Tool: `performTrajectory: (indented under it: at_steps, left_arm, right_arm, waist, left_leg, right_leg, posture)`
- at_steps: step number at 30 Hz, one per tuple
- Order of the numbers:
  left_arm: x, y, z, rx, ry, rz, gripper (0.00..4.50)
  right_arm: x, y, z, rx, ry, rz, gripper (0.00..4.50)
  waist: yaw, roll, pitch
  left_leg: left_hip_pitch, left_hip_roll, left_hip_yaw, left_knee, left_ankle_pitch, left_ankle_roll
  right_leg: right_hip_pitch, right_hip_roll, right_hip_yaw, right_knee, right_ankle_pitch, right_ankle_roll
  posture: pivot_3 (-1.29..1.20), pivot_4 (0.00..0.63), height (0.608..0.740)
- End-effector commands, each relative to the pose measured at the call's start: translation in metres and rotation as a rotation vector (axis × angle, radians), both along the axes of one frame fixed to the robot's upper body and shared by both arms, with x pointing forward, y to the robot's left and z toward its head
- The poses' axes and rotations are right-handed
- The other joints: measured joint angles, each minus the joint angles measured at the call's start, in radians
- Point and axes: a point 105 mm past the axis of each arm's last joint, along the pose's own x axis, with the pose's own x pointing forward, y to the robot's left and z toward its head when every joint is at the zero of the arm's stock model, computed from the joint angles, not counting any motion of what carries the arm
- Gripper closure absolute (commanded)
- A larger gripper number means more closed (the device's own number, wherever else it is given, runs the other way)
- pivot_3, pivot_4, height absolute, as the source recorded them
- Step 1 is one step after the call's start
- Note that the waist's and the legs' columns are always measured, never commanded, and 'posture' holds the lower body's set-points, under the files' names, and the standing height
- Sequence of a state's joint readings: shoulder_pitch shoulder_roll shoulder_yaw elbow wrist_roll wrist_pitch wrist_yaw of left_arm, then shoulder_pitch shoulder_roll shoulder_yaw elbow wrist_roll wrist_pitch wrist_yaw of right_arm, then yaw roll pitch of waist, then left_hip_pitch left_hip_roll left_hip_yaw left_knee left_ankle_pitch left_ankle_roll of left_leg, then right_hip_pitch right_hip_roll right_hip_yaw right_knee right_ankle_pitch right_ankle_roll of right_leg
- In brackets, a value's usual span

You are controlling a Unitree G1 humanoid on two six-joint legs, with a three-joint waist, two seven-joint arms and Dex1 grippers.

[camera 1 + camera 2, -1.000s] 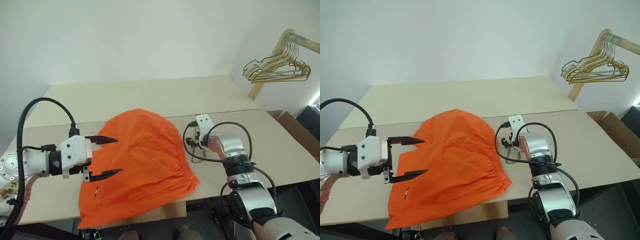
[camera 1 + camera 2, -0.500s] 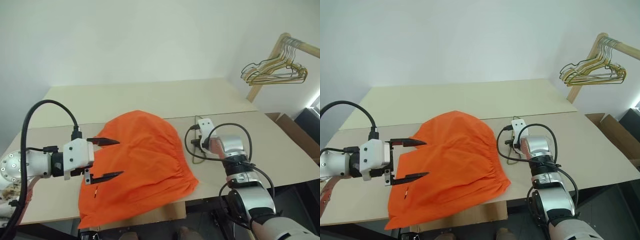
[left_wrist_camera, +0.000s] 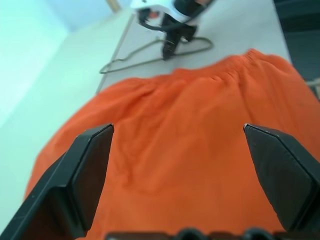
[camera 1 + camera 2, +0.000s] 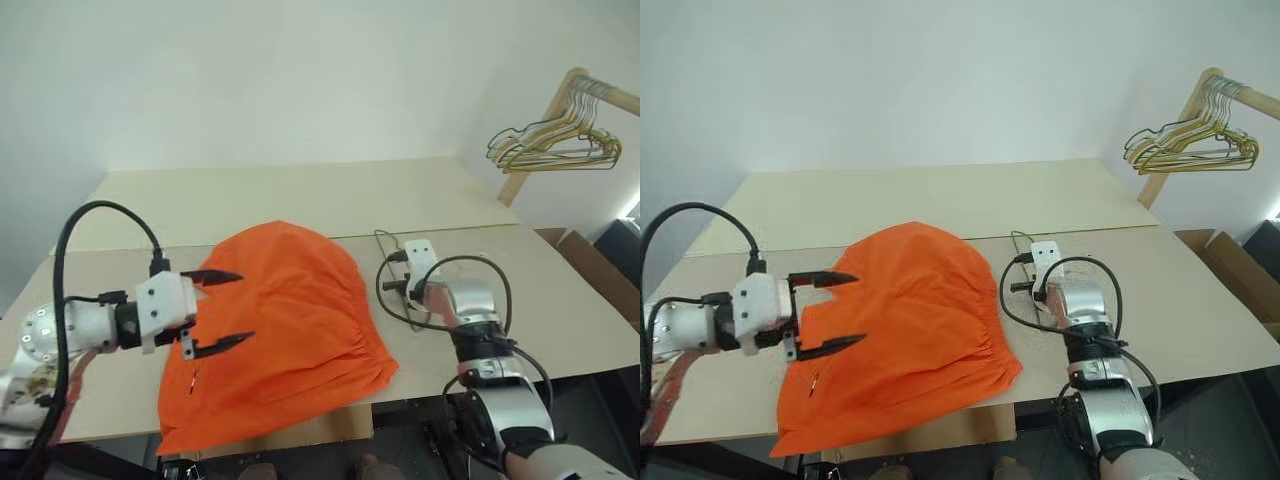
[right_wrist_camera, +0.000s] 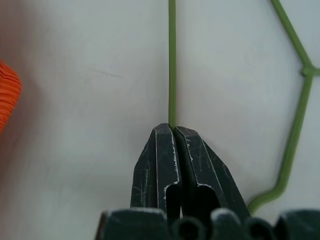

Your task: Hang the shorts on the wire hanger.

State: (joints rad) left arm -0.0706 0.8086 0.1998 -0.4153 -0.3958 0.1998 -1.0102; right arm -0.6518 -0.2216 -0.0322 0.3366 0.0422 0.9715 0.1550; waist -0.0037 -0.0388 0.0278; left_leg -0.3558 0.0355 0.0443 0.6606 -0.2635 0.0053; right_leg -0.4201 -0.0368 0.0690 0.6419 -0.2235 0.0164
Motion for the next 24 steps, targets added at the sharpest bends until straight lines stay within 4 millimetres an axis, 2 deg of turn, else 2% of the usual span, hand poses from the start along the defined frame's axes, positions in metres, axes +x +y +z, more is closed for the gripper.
performTrajectory:
  at_steps: [1,3,5,9,11,17,24]
  left_arm:
    - [0.026,0.001,0.019,-0.259,0.002,0.133,0.0]
    - [0.038,0.002,0.026,-0.448,0.057,0.195,0.0]
    - [0.046,0.003,0.027,-0.552,0.126,0.235,0.0]
    - [0.054,-0.009,0.025,-0.784,0.372,0.197,0.0]
    - [0.058,-0.017,0.03,-0.864,0.442,0.17,0.0]
    - [0.066,-0.041,0.04,-0.947,0.547,0.087,0.0]
    - [0.06,-0.049,0.043,-0.959,0.541,0.043,0.0]
  right_arm:
    - [0.009,0.014,0.055,0.005,-0.25,0.065,4.48]
    - [0.003,0.02,0.072,0.028,-0.321,0.102,4.48]
    - [-0.002,0.025,0.083,0.017,-0.37,0.13,4.48]
    - [-0.021,0.047,0.114,-0.067,-0.657,0.269,4.48]
    - [-0.032,0.061,0.122,-0.094,-0.771,0.34,4.48]
    - [-0.061,0.096,0.142,-0.099,-1.02,0.51,4.48]
    - [-0.08,0.111,0.139,-0.137,-1.112,0.648,4.48]
  waist:
    - [-0.002,0.001,0.0]
    - [-0.009,0.001,0.001]
    - [-0.014,0.001,0.0]
    - [-0.016,0.001,0.0]
    - [-0.015,0.001,0.0]
    - [-0.017,0.0,0.0]
    - [-0.016,0.0,0.0]
  left_leg:
    - [-0.001,0.0,0.0,0.0,0.0,0.0]
    - [-0.002,-0.001,-0.001,0.0,0.0,0.0]
    - [-0.005,-0.001,-0.004,0.0,0.0,0.0]
    - [-0.007,-0.001,-0.008,0.0,-0.001,0.002]
    - [-0.008,-0.002,-0.008,0.0,-0.001,0.001]
    - [-0.008,-0.004,-0.008,0.002,-0.001,0.001]
    - [-0.007,-0.004,-0.009,0.002,-0.001,0.001]
  right_leg:
    - [-0.001,0.0,0.0,0.0,0.0,0.0]
    - [-0.002,-0.001,0.001,0.001,0.0,0.0]
    - [-0.004,0.0,0.0,0.0,0.001,0.0]
    - [-0.004,-0.001,-0.002,-0.001,0.0,0.0]
    - [-0.004,-0.002,-0.002,-0.001,0.0,0.0]
    - [-0.003,-0.003,-0.002,-0.001,0.001,0.001]
    - [-0.002,-0.002,-0.002,-0.001,0.001,0.001]
  posture:
    - [0.09,0.0,0.74]
    - [0.08,0.0,0.74]
    - [0.08,0.0,0.74]
    - [0.06,0.0,0.74]
    - [0.06,0.0,0.74]
    - [0.06,0.0,0.74]
    - [0.06,0.0,0.74]
